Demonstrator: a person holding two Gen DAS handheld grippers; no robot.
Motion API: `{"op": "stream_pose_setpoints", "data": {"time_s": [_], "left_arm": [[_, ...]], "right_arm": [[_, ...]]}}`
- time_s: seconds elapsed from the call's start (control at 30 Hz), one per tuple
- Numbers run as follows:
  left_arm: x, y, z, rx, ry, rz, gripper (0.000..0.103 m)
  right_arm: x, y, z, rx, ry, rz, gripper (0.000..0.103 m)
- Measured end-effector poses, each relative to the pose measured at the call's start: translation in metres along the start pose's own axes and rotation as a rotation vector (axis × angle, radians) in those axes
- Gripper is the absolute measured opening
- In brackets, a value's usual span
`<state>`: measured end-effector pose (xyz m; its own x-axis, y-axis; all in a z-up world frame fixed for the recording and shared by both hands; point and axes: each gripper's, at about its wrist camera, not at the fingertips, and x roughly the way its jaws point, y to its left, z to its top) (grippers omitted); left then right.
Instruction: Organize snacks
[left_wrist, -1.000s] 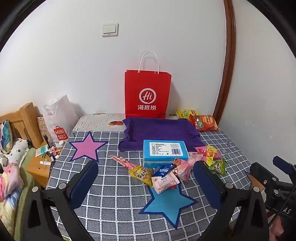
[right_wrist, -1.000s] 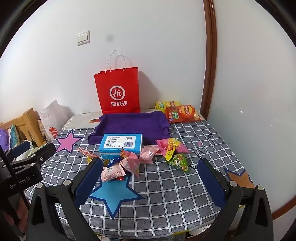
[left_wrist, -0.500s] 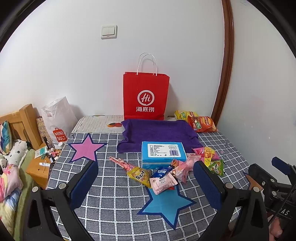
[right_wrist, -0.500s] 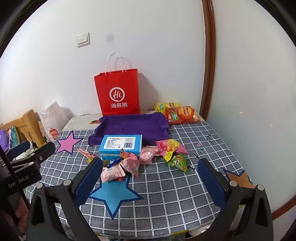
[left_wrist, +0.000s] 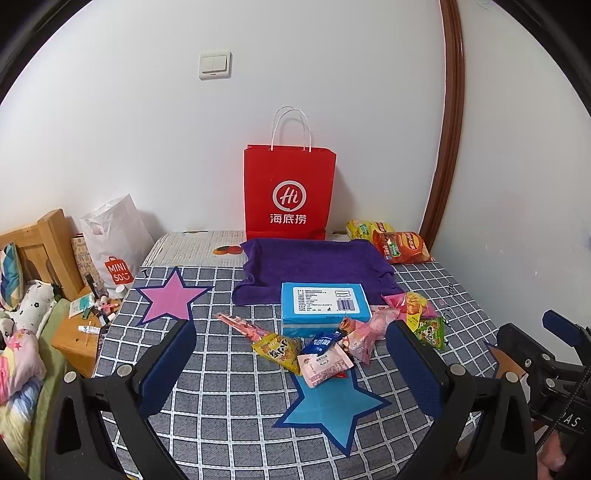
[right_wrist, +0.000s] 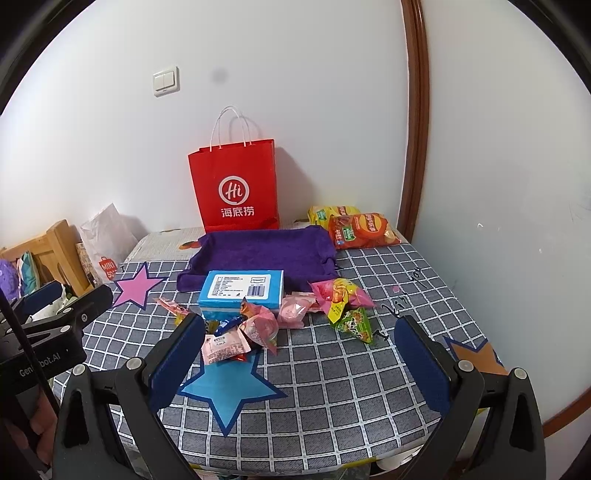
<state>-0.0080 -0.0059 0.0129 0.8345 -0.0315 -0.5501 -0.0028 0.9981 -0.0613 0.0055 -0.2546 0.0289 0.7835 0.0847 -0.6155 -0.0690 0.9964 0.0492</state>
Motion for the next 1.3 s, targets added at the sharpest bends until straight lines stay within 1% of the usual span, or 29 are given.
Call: {"op": "stream_pose_setpoints", "data": {"time_s": [1.3], "left_arm": [[-0.0013, -0.0011, -0.001, 0.001, 0.0, 0.001, 0.103]], "right_arm": [[-0.0032, 0.0018, 0.0003, 0.008, -0.003, 0.005, 0.101]]}}
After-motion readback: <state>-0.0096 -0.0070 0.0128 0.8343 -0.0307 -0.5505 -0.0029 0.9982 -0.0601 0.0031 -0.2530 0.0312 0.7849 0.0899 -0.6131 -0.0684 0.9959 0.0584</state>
